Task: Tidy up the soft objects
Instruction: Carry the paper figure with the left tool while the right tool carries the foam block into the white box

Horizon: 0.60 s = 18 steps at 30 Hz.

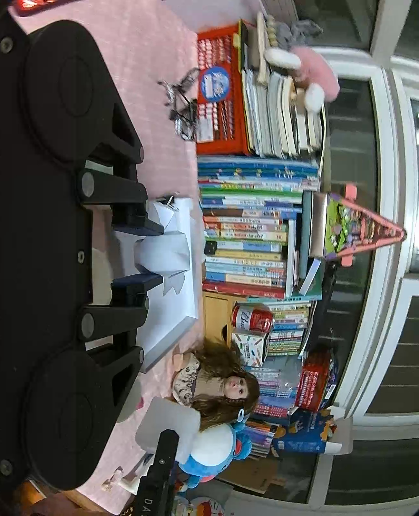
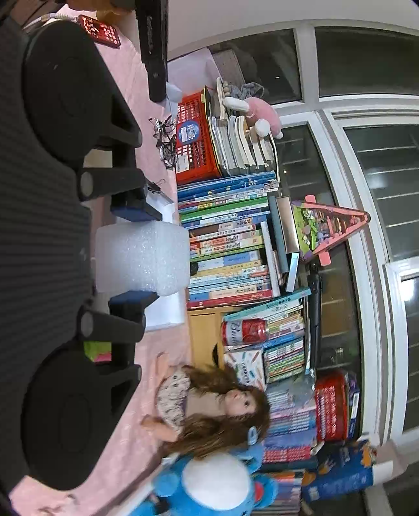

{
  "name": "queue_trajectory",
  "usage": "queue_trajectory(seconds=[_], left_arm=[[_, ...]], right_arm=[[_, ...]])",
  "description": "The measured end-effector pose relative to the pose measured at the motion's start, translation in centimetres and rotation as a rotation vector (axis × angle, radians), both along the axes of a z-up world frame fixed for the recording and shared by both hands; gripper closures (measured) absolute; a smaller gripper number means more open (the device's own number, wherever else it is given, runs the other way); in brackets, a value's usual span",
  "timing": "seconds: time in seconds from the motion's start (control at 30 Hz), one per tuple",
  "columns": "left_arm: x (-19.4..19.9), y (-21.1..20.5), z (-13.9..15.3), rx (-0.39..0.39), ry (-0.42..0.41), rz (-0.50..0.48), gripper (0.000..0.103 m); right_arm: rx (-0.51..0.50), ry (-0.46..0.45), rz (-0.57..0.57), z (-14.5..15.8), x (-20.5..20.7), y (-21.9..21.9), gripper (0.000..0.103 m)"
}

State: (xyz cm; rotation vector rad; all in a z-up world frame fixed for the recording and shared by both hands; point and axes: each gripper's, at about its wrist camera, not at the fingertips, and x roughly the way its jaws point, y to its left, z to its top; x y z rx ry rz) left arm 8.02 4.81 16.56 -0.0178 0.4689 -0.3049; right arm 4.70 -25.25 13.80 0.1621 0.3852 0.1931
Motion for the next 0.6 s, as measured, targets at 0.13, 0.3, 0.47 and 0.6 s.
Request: queue_trajectory(seconds=[0.13,0.3,0.47,0.6], left_arm=[[4.5,-1.5,0.5,-0.007,0.074,-0.041,0.08],[10.7,-3.0,-0.4,-0.019,0.21,-0.039,0.08],[16.3,-4.6,-3.3,0.002,0.371,-0.037,0.08],[20.0,-5.6,-5.9,0.008,0.492,-0.015,0.08]], right_arm=[[-0.021,0.031,0.017,0.9,3.2,-0.1,0.055],[-0.048,0.111,0.043,0.9,8.0,0.1,0.055],[-0.068,0.264,0.078,-0.8,13.3,1.1,0.055],[-0.121,0.355,0.065,-2.6,16.5,2.1,0.055]])
